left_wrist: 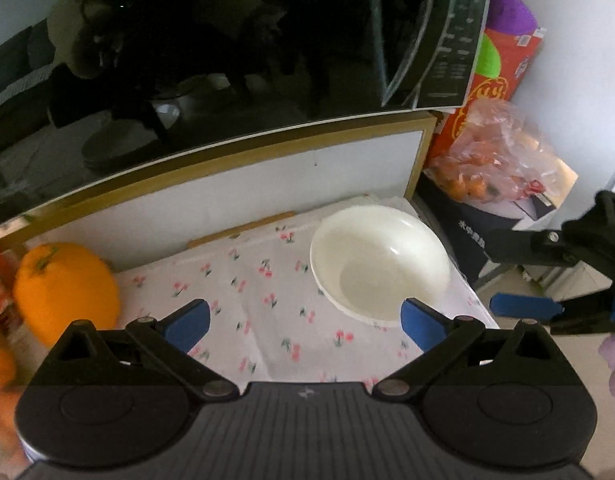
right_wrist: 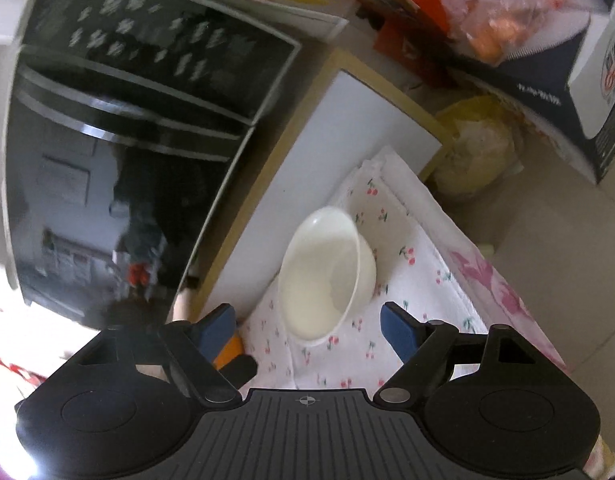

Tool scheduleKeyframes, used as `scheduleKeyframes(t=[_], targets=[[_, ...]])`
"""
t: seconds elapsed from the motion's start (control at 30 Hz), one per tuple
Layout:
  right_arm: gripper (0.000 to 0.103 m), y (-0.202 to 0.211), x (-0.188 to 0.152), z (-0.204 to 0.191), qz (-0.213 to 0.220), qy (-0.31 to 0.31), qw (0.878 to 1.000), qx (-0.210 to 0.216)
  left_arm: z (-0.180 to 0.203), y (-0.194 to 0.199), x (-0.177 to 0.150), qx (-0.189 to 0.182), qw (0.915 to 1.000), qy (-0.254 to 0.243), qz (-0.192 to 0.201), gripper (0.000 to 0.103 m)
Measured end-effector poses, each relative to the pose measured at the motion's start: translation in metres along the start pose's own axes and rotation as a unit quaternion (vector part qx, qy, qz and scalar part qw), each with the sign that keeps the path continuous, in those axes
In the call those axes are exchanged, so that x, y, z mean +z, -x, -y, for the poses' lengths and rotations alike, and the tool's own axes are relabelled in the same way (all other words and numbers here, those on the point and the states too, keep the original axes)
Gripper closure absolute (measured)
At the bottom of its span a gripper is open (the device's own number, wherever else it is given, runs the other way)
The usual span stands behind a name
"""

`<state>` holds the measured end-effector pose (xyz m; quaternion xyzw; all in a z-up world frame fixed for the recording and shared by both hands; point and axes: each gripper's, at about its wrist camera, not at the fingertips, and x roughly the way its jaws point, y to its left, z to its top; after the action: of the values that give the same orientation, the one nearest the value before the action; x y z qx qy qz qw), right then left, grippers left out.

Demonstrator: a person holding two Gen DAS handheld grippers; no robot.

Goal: Organize plates and bowls
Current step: 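Grasp the small white bowl rim with the left gripper while the right gripper grasps it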

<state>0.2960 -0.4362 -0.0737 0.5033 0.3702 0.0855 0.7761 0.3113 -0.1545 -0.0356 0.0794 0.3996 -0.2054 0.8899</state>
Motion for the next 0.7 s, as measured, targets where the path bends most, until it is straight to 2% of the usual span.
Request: scheduleKeyframes(t=[0.13,0.2,0.23,0.3,0.37,0.43,0.63,0.7], targets=[[0.022,-0.016,0.01,0.015,0.001,-0.017,1.0,0.011,-0.003,-0.024,0.006,-0.01,0.9999,0.013,-0.004,0.011],[0.027,-0.022,0.013,0.017,0.007,-0.017,1.0,0.008,-0.004,-0.032,0.008,-0.013,0.9998,0.012,0.001,0.016],[0.031,-0.025,0.015,0.017,0.01,-0.016,1.0,0.006,-0.005,-0.035,0.009,-0.016,0.9998,0.012,0.002,0.018],[0.038,-0.03,0.016,0.016,0.017,-0.012,1.0,0.004,-0.006,-0.041,0.01,-0.022,0.9997,0.013,-0.001,0.031],[0.052,-0.035,0.015,0.015,0.029,-0.01,1.0,0.0,-0.008,-0.046,0.011,-0.025,0.9996,0.013,-0.003,0.04],[0.06,-0.04,0.016,0.015,0.04,-0.009,0.999,-0.004,-0.009,-0.049,0.012,-0.027,0.9995,0.016,-0.002,0.048],[0.076,-0.047,0.015,0.012,0.055,0.006,0.998,-0.027,-0.014,-0.054,0.012,-0.035,0.999,0.027,-0.006,0.062],[0.079,-0.048,0.014,0.013,0.056,0.007,0.998,-0.032,-0.014,-0.054,0.012,-0.038,0.9989,0.028,-0.007,0.07]])
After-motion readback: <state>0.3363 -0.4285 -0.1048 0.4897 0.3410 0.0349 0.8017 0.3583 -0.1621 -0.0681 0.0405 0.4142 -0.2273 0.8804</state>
